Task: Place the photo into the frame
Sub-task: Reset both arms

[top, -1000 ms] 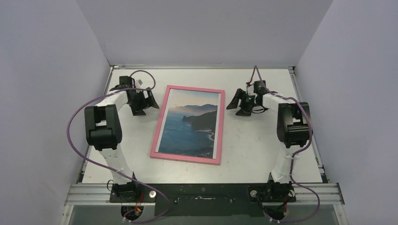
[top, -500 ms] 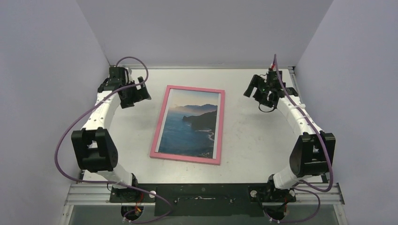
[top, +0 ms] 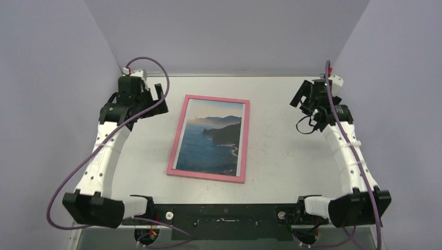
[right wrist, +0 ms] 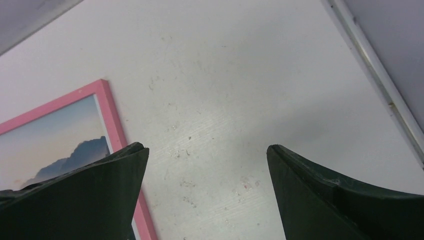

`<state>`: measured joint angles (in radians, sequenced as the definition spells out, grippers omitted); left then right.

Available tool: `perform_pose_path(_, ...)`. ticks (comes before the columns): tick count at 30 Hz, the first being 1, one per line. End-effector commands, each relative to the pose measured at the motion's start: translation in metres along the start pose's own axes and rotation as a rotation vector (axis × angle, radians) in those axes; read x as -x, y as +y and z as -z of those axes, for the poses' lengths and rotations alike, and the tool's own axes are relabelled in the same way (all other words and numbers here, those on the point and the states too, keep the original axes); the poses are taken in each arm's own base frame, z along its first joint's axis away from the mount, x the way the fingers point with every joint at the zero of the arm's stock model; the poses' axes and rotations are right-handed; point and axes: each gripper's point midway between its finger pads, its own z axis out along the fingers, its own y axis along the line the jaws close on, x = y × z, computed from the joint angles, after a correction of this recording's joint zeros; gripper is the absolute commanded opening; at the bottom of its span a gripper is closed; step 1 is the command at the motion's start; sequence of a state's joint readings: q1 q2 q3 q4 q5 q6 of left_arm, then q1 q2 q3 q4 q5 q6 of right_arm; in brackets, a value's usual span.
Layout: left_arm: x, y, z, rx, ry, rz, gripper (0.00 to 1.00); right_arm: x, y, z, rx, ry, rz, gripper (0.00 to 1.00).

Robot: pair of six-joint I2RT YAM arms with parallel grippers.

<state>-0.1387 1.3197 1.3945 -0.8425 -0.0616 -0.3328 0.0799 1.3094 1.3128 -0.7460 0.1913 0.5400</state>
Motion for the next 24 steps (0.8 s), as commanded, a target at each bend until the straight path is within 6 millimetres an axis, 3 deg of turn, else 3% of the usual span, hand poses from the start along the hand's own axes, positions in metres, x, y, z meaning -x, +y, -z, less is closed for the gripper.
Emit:
perform_pose_path(1, 0.028, 0.012, 0.075, 0.028, -0.184, -0.003, 0.97, 0.031, -0.032, 0.081, -0.025, -0.191, -0.056, 0.94)
perform_pose_path(8, 0.029, 0.008, 0.155, -0.061, -0.302, -0.033, 0.97, 0.047, -0.071, 0.169, -0.031, -0.363, -0.03, 1.0)
perform_pose_path(11, 0.028, 0.013, 0.178, -0.054, -0.347, -0.032, 0.97, 0.052, -0.085, 0.196, -0.055, -0.396, -0.039, 1.0)
perform_pose_path(19, 0.015, 0.022, 0.22, -0.061, -0.388, -0.035, 0.97, 0.046, -0.096, 0.233, -0.023, -0.42, -0.068, 1.0)
perform_pose_path(24, 0.009, 0.025, 0.228, -0.054, -0.387, -0.028, 0.97, 0.041, -0.097, 0.235, -0.023, -0.394, -0.075, 1.0)
